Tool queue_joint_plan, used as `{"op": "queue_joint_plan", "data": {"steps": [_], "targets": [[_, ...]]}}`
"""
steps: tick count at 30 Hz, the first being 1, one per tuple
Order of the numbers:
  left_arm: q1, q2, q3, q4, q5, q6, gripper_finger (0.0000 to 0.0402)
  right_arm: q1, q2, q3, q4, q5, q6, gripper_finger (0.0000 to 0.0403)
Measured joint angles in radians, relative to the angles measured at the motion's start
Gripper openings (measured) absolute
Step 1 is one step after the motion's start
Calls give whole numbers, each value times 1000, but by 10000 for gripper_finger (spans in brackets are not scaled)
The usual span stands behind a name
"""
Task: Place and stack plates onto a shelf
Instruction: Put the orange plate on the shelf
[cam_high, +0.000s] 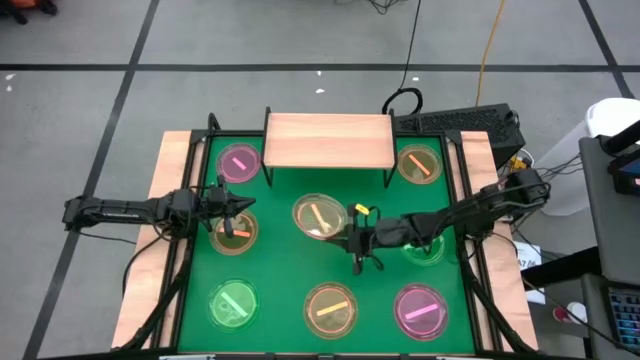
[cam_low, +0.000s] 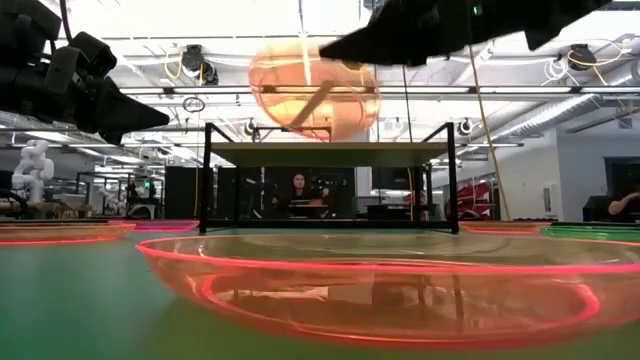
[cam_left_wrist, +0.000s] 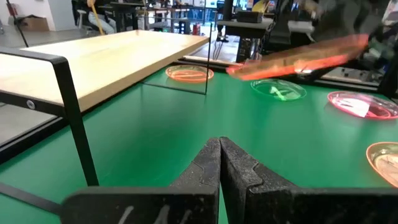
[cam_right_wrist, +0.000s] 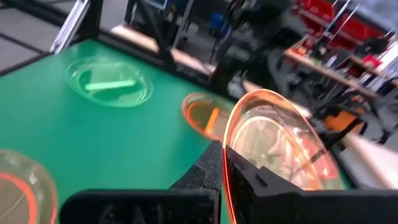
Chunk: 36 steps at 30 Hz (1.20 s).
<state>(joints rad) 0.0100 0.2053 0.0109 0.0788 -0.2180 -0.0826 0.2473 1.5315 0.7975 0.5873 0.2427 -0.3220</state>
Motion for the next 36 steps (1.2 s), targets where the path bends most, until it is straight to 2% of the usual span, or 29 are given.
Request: {"op": "queue_joint_plan", "data": {"steps": [10,17,21,24,29,36], "targets": [[0,0,0,0,0,0,1,-45,-106,0,43,-3,-79,0],[0,0,0,0,0,0,1,-135,-119,0,117,-9,-134,0],[0,0,0,0,0,0,1,-224,-120,0,143,-23,-67,0],[0,0,0,0,0,0,1,-302,-120,0,141,-97,-3,0],[0,0,0,0,0,0,1,-387,-120,45,70,-119,18,0],[0,0,0,0,0,0,1,-455,-120,166,-123,-144,-56,0]]}}
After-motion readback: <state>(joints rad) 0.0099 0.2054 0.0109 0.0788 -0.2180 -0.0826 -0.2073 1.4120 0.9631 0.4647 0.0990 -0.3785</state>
